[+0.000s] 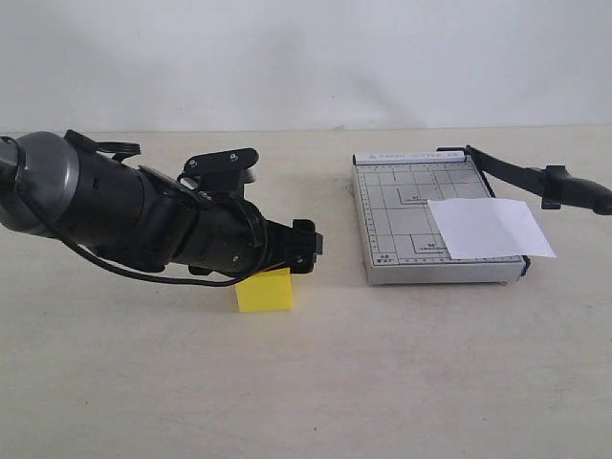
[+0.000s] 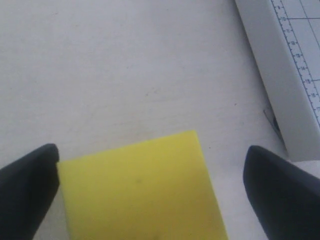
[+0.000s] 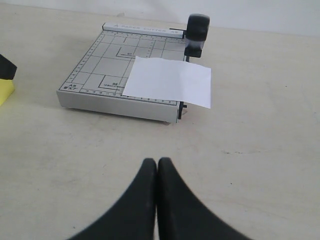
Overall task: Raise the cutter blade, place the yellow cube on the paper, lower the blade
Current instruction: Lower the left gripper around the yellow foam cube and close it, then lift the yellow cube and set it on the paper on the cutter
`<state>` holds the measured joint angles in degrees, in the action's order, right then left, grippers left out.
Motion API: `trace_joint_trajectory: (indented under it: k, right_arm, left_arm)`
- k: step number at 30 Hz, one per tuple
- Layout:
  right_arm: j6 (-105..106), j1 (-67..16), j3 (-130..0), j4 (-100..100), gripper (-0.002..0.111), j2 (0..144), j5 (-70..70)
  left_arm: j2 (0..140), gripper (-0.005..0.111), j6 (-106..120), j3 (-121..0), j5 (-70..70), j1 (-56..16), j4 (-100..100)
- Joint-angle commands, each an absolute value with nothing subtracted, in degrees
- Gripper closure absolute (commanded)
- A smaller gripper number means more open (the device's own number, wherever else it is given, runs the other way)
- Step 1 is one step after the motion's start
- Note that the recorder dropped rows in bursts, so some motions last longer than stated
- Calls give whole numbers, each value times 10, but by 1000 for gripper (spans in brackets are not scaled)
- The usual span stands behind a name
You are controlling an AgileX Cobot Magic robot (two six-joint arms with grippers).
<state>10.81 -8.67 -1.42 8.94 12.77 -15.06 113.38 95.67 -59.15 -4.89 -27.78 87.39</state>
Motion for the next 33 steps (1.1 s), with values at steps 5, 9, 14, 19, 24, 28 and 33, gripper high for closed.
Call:
trace_joint_trajectory:
  k: [5, 9, 14, 19, 24, 28, 33]
  right_arm:
    - [110, -86, -11, 86, 108, 126, -148]
    - [110, -86, -11, 86, 108, 126, -148]
    - [110, -86, -11, 86, 108, 126, -148]
    - [110, -86, -11, 86, 108, 126, -148]
    - [110, -86, -11, 86, 108, 126, -148]
    - [110, -86, -11, 86, 108, 126, -148]
    - [110, -86, -11, 86, 108, 126, -148]
  left_arm:
    - [1134, 15, 960, -593, -52, -276, 876]
    - [1134, 23, 960, -593, -60, -276, 876]
    - [1134, 56, 960, -593, -61, -276, 876]
    - [1134, 101, 960, -593, -25, -276, 875]
    - [1134, 102, 962, -593, -4, -276, 864]
    - [1126, 102, 962, -594, 17, -276, 863]
    - [1102, 102, 962, -596, 16, -276, 818]
